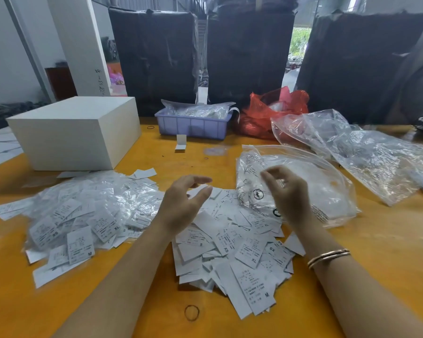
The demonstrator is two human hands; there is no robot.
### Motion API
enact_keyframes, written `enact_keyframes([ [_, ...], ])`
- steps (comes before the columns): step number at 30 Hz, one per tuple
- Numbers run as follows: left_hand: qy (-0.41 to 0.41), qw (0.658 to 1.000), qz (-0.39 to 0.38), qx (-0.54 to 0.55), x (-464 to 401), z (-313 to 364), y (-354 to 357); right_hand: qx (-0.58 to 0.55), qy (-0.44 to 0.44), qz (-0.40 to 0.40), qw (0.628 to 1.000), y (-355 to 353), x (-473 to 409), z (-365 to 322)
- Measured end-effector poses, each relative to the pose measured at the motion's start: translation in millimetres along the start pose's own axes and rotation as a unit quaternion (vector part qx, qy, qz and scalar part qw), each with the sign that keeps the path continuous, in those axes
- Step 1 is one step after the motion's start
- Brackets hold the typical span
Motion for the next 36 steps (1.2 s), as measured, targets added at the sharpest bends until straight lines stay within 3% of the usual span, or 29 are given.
enact_keyframes([
  [3, -0.032, 0.993, -0.063, 0.097, 0.0, -0.7, 5.6, -0.155, 0.083, -0.136, 0.975, 29.9, 10.8, -15.7],
  [7, -0.063, 0.977, -0.120, 0.162, 2.3, -2.7, 9.6, -0.291, 0.146, -0.180, 0.928, 48.7, 20.6, -19.9],
  [18, -0.103, 0.964, -0.024, 0.243, -3.2, -9.9, -0.3, -0.311, 0.182, -0.227, 0.905, 63.0, 30.7, -30.4],
  [23, -0.092, 0.969, -0.029, 0.226, -1.2, -9.0, 1.9, -0.310, 0.185, -0.204, 0.910, 64.1, 30.1, -31.8],
  [30, -0.156, 0.919, 0.006, 0.362, -4.2, -17.2, -3.1, -0.378, 0.256, -0.090, 0.885, 52.6, 26.8, -16.8],
  [33, -0.172, 0.911, 0.023, 0.375, -5.8, -22.3, -4.7, -0.313, 0.202, -0.128, 0.919, 52.0, 24.7, -24.1],
  [36, -0.169, 0.908, 0.026, 0.382, -6.7, -24.1, -4.6, -0.076, 0.121, -0.259, 0.955, 66.1, 32.3, -36.0],
])
Point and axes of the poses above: each hand's wrist, its own x-axis away from the middle knuckle, its own y-axis out of the palm, z = x × y, the point moved 4 cm from there along -x, towards the middle knuckle, and after that the axes turned 5 degrees about -x, right-handed, at the moved point
